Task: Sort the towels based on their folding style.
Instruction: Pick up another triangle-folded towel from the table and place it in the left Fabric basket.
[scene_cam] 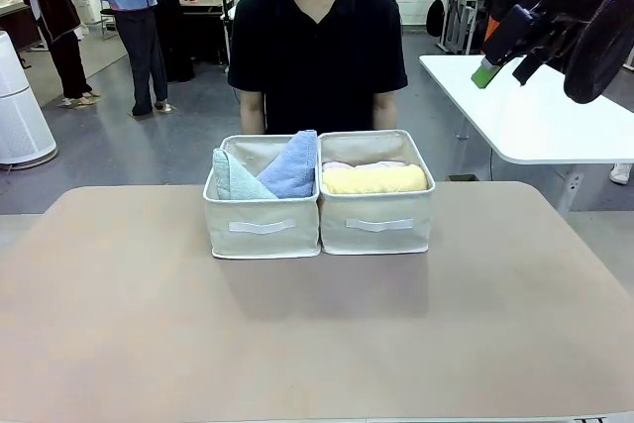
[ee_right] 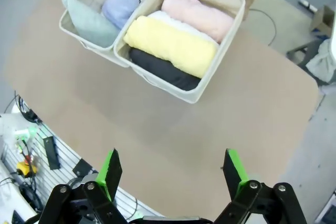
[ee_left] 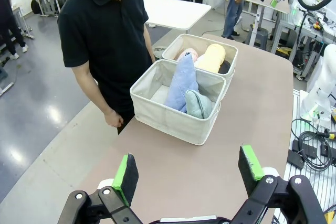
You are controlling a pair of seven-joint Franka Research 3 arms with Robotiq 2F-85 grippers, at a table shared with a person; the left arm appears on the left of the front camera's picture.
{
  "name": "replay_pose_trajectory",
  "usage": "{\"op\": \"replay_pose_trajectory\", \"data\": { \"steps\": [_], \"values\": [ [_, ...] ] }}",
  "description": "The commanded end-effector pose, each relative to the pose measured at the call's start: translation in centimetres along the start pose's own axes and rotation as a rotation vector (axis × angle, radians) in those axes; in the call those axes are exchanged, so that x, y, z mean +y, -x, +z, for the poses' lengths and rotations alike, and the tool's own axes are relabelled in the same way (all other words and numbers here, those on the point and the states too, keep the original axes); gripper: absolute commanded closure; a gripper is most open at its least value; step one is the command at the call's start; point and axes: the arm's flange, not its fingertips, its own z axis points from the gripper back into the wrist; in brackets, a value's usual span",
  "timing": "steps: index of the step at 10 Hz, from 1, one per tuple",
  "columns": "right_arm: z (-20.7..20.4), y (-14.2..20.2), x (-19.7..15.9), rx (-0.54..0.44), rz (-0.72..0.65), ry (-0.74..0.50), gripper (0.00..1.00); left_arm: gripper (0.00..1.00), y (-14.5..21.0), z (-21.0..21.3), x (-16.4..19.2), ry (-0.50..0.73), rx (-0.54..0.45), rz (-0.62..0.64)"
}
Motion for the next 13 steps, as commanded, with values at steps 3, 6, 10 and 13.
{"op": "replay_pose_trajectory", "data": {
  "steps": [3, 6, 10, 13],
  "values": [
    [4.2, 4.1, -8.7, -0.219, 0.005, -0.344, 0.00, 0.00, 0.0, 0.0, -0.2, 0.006, -0.018, -0.015],
    [6.3, 9.9, -16.4, -0.400, -0.028, -0.396, 0.00, 0.00, 0.0, 0.0, -0.2, 0.006, -0.018, -0.015],
    [8.1, 16.3, -21.1, -0.605, 0.118, -0.356, 0.00, 0.00, 0.0, 0.0, -0.2, 0.006, -0.018, -0.015],
    [8.0, 15.7, -21.4, -0.583, 0.143, -0.335, 0.00, 0.00, 0.0, 0.0, -0.2, 0.006, -0.018, -0.015]
  ]
}}
